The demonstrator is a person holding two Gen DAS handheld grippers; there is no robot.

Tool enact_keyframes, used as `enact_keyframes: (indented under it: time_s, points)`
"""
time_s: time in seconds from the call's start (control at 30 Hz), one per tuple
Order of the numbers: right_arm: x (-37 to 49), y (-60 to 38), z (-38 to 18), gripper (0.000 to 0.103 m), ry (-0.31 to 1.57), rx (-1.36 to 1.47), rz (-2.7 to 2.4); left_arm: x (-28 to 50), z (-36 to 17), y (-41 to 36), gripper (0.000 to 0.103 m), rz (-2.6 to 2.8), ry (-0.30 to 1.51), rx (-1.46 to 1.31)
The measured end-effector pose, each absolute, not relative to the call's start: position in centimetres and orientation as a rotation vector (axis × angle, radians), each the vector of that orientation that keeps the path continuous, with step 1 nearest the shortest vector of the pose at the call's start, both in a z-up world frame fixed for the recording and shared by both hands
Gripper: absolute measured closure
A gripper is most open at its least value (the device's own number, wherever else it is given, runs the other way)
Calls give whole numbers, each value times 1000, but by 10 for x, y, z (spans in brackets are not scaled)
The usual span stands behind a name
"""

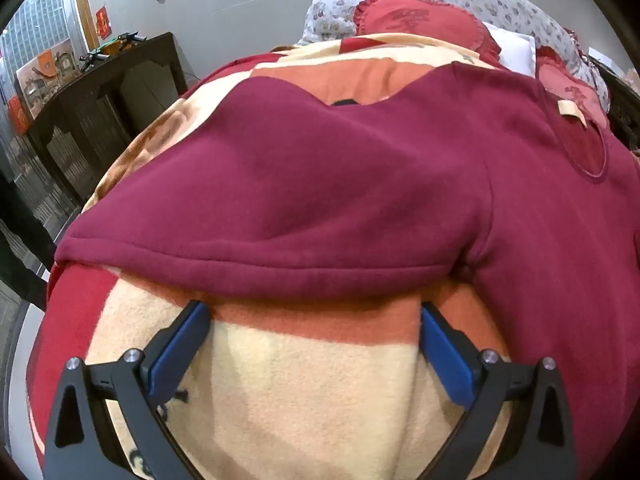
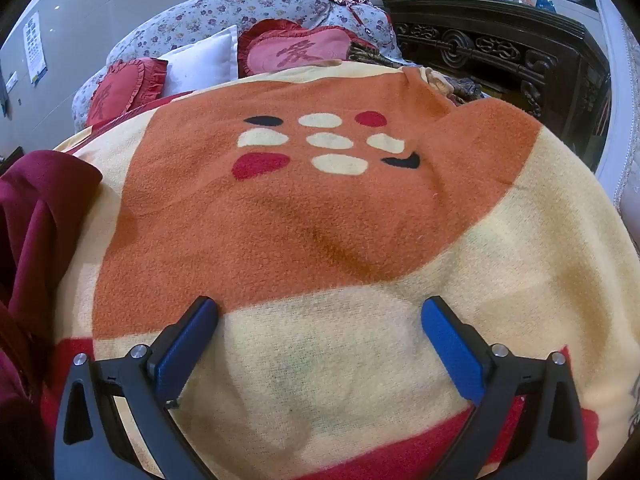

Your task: Fold small clothes

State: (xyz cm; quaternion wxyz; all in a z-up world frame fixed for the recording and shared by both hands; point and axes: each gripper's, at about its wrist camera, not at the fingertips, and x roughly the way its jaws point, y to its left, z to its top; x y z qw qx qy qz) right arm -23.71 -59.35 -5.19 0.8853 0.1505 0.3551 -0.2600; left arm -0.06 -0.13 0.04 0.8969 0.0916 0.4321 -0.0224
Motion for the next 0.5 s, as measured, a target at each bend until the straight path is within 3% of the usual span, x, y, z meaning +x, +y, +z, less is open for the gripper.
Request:
enact_keyframes:
  time_s: [0.5]
  points:
    - [-239,-595,-51,0,739,313,-541,0,0,-1,0,-59,900,165]
